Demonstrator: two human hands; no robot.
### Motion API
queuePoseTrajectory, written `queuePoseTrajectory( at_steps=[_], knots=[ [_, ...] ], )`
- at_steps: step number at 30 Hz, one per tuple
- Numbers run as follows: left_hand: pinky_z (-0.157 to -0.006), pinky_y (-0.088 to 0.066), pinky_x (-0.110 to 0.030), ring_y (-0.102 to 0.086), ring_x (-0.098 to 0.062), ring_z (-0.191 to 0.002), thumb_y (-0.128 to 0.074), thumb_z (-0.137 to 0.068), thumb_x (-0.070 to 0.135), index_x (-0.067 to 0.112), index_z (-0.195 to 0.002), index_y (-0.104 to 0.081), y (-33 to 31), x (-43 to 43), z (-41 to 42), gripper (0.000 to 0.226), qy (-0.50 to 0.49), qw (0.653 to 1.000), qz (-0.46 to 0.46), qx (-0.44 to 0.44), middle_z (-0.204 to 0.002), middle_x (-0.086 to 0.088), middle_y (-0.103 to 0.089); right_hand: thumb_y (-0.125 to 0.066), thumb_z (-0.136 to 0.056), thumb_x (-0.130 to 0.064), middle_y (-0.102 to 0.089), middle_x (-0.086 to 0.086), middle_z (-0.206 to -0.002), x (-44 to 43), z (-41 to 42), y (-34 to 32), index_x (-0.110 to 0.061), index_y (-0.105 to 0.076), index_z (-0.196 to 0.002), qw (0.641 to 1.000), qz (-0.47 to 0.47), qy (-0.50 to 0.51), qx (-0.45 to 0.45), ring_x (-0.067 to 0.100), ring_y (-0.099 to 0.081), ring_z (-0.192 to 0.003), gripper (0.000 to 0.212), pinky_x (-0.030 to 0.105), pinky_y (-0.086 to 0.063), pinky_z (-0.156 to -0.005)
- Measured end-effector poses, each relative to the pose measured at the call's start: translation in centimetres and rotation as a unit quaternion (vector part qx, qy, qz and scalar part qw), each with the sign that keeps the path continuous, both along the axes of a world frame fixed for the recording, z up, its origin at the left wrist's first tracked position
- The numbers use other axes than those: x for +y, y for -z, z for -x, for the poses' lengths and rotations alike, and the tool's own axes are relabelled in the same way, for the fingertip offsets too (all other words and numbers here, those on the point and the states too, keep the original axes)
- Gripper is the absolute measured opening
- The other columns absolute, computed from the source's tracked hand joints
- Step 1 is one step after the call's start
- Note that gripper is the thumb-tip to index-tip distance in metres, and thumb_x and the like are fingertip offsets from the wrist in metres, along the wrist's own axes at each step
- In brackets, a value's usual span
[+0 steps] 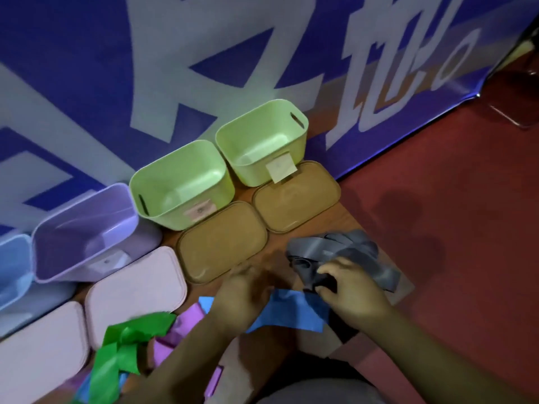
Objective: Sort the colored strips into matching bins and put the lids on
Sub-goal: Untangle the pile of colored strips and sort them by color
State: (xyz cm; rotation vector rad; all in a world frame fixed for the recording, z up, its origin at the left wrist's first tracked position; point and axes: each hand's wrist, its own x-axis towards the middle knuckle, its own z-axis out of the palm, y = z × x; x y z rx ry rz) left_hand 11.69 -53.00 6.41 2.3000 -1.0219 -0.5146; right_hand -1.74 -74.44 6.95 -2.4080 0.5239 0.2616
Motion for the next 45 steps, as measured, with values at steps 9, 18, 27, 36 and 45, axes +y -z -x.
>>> queuePoseTrajectory(
  at_steps=[9,18,27,36,45],
  knots=[
    [-0.095,-0.045,-0.025,-0.059,-0.015,-0.111,-0.062,-0.082,0.030,0.024,-0.122,-0.065,1.3,12.8,2.2,0.040,-0.137,0.990,-0.036,0.017,-0.119,0.001,-0.065,-0.068,-0.085,-0.031,-0.059,-0.008,-0.113,9.3,-4.0,0.8,-0.024,-0.066,-0.112,0.992,-0.030,-0.125,0.002,0.014,-0.058,-0.107,0.029,0.020,-0.040,-0.086],
    [-0.091,-0.050,-0.035,-0.057,-0.018,-0.108,-0.061,-0.076,0.034,0.034,-0.121,-0.058,0.3,23.0,3.4,0.045,-0.199,0.976,-0.084,-0.021,-0.118,0.007,-0.060,-0.072,-0.080,-0.033,-0.064,-0.009,-0.115,19.3,-6.5,1.0,-0.025,-0.068,-0.112,0.980,-0.040,-0.194,0.020,0.010,-0.061,-0.108,0.033,0.013,-0.037,-0.084],
    [-0.075,-0.053,-0.041,-0.062,-0.026,-0.092,-0.068,-0.077,0.045,0.033,-0.112,-0.056,0.2,32.8,3.9,0.039,-0.272,0.954,-0.112,-0.055,-0.107,0.003,-0.062,-0.062,-0.079,-0.050,-0.058,-0.014,-0.121,29.2,-8.7,1.1,-0.037,-0.060,-0.119,0.964,-0.003,-0.261,0.051,0.015,-0.062,-0.106,0.041,0.028,-0.049,-0.087],
    [-0.088,-0.049,-0.036,-0.055,-0.019,-0.103,-0.056,-0.077,0.051,0.034,-0.118,-0.060,1.3,40.1,4.5,0.045,-0.302,0.948,-0.095,0.007,-0.116,0.009,-0.055,-0.071,-0.084,-0.033,-0.059,-0.007,-0.121,37.0,-11.1,1.1,-0.025,-0.066,-0.119,0.964,-0.025,-0.263,0.029,0.015,-0.058,-0.113,0.036,0.022,-0.043,-0.090],
    [-0.086,-0.051,-0.037,-0.058,-0.019,-0.099,-0.061,-0.077,0.047,0.033,-0.106,-0.064,1.9,42.1,2.2,0.031,-0.344,0.938,-0.026,0.034,-0.109,0.010,-0.061,-0.067,-0.085,-0.023,-0.060,-0.003,-0.128,42.5,-14.7,1.2,-0.022,-0.065,-0.122,0.934,0.008,-0.356,-0.035,0.019,-0.055,-0.116,0.038,0.027,-0.040,-0.100]
  ],
)
